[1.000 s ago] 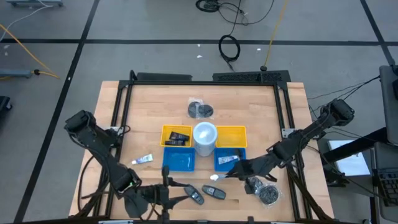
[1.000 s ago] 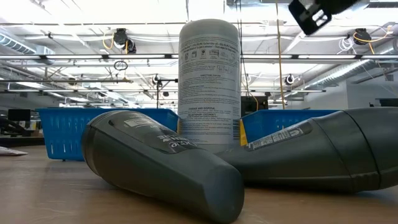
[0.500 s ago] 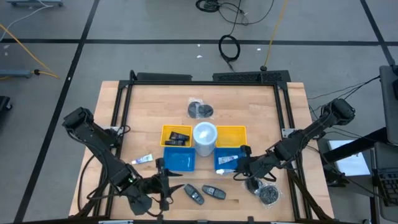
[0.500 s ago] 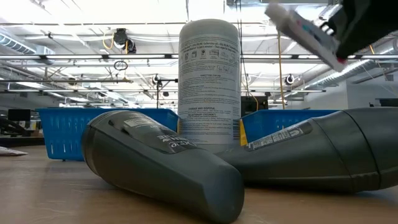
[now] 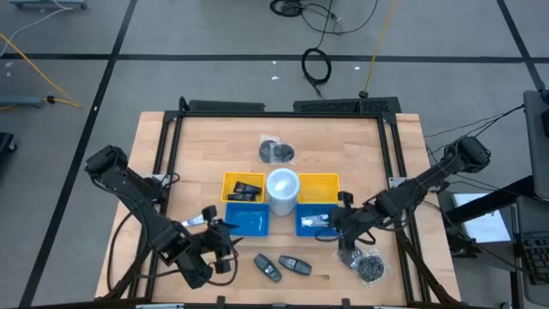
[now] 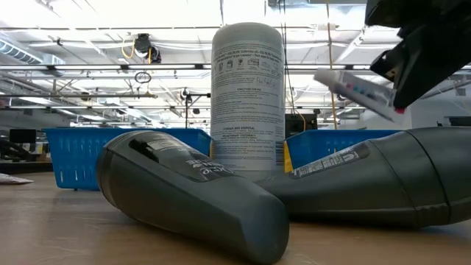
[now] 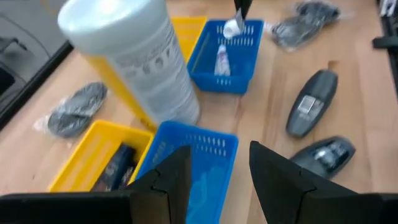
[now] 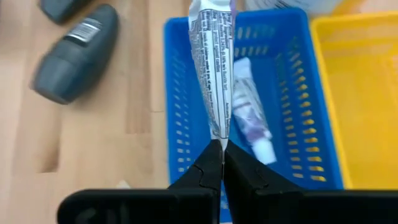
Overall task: Pick & Place Travel size toiletries
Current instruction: Put the toothpaste into the right blue bin
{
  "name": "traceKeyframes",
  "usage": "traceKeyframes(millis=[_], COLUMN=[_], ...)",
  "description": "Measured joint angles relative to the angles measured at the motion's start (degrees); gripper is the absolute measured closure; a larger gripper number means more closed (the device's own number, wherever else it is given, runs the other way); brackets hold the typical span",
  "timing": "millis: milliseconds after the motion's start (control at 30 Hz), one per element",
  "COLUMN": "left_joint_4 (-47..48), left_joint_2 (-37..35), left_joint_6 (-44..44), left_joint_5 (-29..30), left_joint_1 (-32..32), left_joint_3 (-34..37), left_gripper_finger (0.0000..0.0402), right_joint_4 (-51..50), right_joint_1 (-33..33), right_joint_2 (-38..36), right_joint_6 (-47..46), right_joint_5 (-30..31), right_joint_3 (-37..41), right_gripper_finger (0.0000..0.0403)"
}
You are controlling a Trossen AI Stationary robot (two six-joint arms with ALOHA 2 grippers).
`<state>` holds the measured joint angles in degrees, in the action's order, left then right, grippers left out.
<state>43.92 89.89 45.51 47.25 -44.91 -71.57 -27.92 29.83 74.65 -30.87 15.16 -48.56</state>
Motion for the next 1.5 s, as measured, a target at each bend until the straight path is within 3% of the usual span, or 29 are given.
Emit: traceKeyframes(millis=[367,800,1167,1500], left_joint_4=[19.82,26.21,33.42,36.50], left_joint_2=[0.02,0.02,0.04,0.07], left_joint_6=[17.48,23.98,27.02,29.80], left_joint_5=[-6.88,-14.27,-31.74,-43.76], left_joint_1=[0.70,0.70,0.64,0.51], left_joint_3=[0.00,0.00,0.41,7.19], left_gripper_finger=[0.0245,0.0245,0.0245,0.0245], right_joint_4=[-1.81,-2.78,3.47,11.23], right_joint_1=[-1.32,-1.30,-1.26,-1.24], right_joint_2=[0.00,0.00,0.00,0.00], right_joint_6=[-0.59,-0.44,2.21,7.16], right_joint_5=[-0.18,2.92,2.96,2.80], right_joint_3=[0.00,0.00,0.00,0.00], right_gripper_finger=[0.0403,0.0349,0.0306,0.0291])
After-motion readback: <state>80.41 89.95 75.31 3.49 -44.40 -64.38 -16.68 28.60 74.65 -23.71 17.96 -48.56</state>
